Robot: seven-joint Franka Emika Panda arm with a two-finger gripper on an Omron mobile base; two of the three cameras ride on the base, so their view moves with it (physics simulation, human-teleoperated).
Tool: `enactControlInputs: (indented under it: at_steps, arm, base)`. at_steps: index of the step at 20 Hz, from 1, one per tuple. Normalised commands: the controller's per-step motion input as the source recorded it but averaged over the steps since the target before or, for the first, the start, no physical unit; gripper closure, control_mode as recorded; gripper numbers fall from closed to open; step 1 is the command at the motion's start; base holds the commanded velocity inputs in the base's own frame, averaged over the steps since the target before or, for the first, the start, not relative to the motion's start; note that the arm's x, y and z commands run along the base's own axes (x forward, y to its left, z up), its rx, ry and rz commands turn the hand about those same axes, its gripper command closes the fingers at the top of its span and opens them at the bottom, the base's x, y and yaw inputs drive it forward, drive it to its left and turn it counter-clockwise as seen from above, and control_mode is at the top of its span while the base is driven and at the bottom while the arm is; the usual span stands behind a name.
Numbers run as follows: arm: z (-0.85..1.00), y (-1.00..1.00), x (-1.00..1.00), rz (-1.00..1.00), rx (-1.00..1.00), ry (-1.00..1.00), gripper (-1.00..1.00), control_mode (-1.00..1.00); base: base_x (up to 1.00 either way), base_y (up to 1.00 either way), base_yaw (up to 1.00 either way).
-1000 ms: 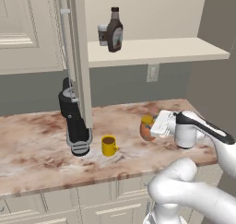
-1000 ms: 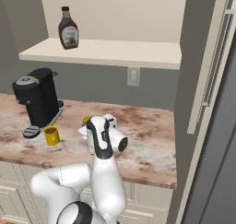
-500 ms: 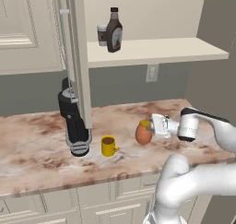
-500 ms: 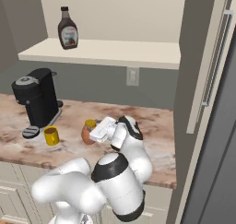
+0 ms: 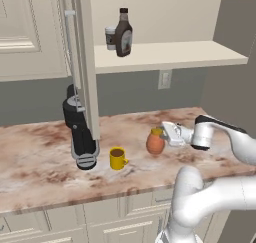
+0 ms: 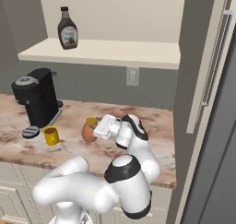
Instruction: Pick the syrup bottle and honey bottle from the cabinet and place them next to the mug.
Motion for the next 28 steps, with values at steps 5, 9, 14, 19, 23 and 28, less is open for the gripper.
enactControlInputs:
  at_steps: [5, 9, 14, 19, 23, 28]
  arm:
    - [-0.28, 0.69, -0.18, 0.04, 0.0, 0.0, 1.0, -1.0]
    - [-0.38, 0.3, -0.76, 0.05, 0.0, 0.0, 1.0, -1.0]
    - [-0.52, 0.29, -0.83, 0.05, -0.03, 0.0, -1.0, -1.0]
    - [-0.1, 0.16, -0.49, 0.04, -0.01, -0.02, -1.0, -1.0]
    - [0.04, 0.0, -0.09, 0.0, 0.0, -0.01, -1.0, -1.0]
    - [0.85, 0.0, -0.34, 0.0, 0.05, -0.09, -1.0, -1.0]
  base:
    - [0.0, 0.0, 0.0]
    - [0.0, 0.0, 0.0]
    - [0.0, 0.0, 0.0]
    - [0.0, 0.0, 0.0]
    - [0.0, 0.0, 0.0]
    - [0.0, 0.0, 0.0]
